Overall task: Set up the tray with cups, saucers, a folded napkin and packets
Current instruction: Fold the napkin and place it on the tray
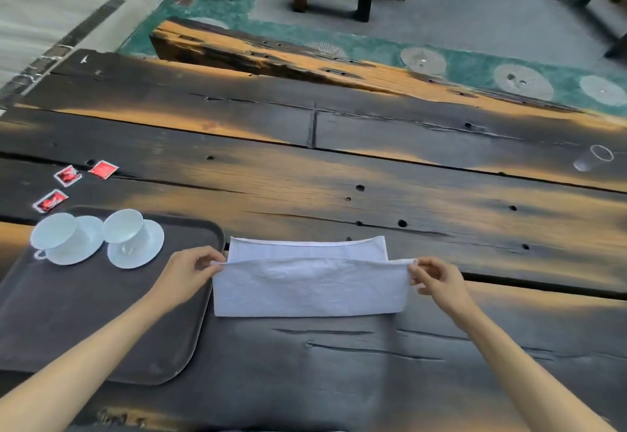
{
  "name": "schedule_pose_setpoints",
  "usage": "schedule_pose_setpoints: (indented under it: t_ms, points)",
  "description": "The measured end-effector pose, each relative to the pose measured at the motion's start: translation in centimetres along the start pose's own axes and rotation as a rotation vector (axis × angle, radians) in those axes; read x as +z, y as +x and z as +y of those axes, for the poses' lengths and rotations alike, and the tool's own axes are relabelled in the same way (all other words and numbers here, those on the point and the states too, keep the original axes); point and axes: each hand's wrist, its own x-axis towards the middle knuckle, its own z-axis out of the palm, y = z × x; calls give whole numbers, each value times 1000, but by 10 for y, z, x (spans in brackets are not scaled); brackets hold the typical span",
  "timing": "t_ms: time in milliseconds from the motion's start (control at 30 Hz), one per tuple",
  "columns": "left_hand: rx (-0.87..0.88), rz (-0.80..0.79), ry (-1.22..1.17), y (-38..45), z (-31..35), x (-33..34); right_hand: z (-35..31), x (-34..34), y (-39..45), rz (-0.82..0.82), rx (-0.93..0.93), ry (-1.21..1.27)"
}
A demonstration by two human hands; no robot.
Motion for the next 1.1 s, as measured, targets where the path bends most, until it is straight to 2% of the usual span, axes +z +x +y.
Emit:
schedule_pose_setpoints:
  t_ms: [267,500,667,967,1100]
  points:
    - [-53,13,140,64,-19,16,2,26,64,25,98,2]
    - [-66,60,383,97,-43,35,19,46,112,35,197,-74]
    - [-12,73,573,118,-50,47,32,55,133,65,263,-139]
    - [-37,-17,664,132,-50,67,41,62,141,131,283,-231]
    - [-12,-38,630,132,-36,76,39,60,128,139,287,-243]
